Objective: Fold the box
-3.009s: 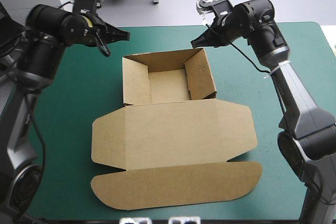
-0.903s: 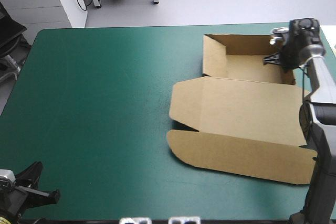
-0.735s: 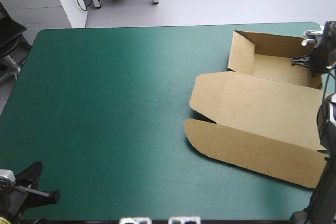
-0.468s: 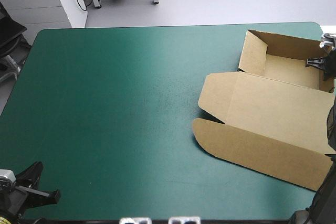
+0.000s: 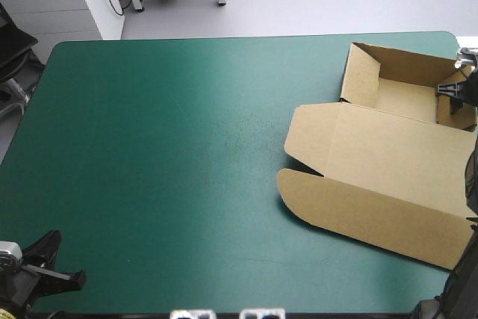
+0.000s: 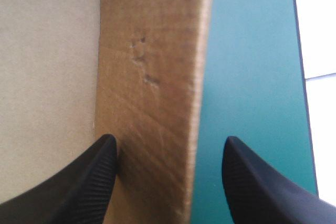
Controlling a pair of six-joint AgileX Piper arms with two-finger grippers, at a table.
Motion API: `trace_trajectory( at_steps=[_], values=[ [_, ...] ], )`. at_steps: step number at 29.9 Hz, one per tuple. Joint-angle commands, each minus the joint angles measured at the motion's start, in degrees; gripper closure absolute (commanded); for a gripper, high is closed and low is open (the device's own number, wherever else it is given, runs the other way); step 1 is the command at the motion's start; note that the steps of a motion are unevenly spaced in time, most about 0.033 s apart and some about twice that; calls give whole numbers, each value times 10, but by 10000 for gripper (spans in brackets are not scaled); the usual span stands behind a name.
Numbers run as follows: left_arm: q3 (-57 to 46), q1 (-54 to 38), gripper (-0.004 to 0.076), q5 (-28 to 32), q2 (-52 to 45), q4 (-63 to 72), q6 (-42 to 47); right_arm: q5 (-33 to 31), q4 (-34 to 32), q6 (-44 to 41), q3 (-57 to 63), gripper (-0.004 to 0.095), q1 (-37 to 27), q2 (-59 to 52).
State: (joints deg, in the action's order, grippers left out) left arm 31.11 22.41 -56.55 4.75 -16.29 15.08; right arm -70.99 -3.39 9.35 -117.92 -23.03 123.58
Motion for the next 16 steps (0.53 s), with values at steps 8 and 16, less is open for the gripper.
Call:
trace_trajectory(
  at_steps=[8, 16],
  values=[
    [13, 1, 732, 37, 9, -7, 4, -6, -25, -6, -92, 346, -2, -127],
    [13, 1, 732, 38, 9, -11, 4, -7, 76, 50, -106, 931, -2, -266]
  ],
)
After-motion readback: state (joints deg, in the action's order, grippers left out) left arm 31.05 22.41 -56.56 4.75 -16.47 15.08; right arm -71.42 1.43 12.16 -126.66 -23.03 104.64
